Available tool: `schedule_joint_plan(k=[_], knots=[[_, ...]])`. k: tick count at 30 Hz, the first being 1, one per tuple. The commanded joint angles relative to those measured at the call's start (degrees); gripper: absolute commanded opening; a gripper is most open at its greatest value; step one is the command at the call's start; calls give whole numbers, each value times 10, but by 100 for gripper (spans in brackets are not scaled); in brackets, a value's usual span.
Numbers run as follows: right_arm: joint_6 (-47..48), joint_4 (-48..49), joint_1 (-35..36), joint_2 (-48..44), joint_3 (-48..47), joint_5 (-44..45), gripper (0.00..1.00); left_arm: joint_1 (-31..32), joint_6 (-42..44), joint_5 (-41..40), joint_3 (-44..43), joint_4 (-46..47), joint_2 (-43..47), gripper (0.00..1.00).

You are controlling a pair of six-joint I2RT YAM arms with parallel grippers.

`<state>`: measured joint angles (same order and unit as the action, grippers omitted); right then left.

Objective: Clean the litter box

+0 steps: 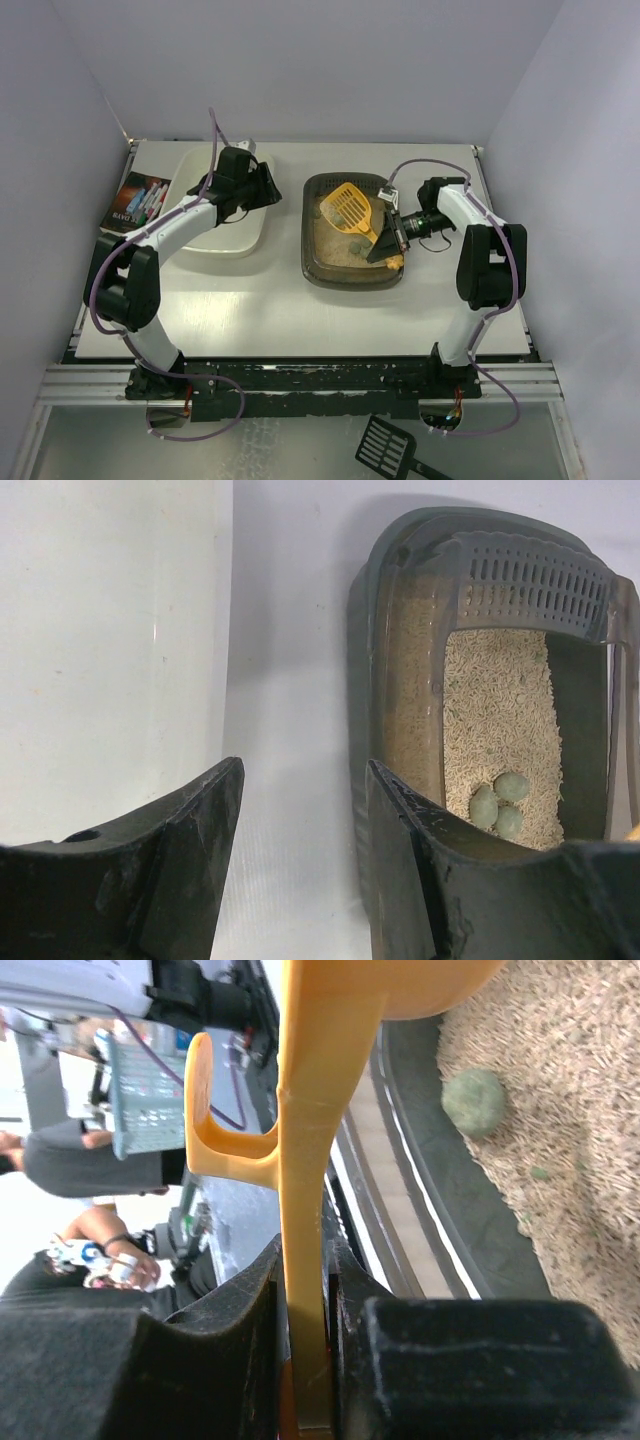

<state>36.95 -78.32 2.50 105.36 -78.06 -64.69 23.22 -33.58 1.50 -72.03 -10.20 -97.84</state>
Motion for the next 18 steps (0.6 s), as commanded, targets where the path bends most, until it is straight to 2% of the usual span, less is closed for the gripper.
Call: schedule_joint_plan(k=[1,9,18], knots=[[40,-7,-29,-3,37,-126,0,-6,7,-13,-8,-6,13,64],[68,-6,-44,-13,78,-161,0,-9,2,-2,-14,-14,7,64],[168,-2,-87,-74,202,-231,0,-10,8,-11,-9,-7,13,65]])
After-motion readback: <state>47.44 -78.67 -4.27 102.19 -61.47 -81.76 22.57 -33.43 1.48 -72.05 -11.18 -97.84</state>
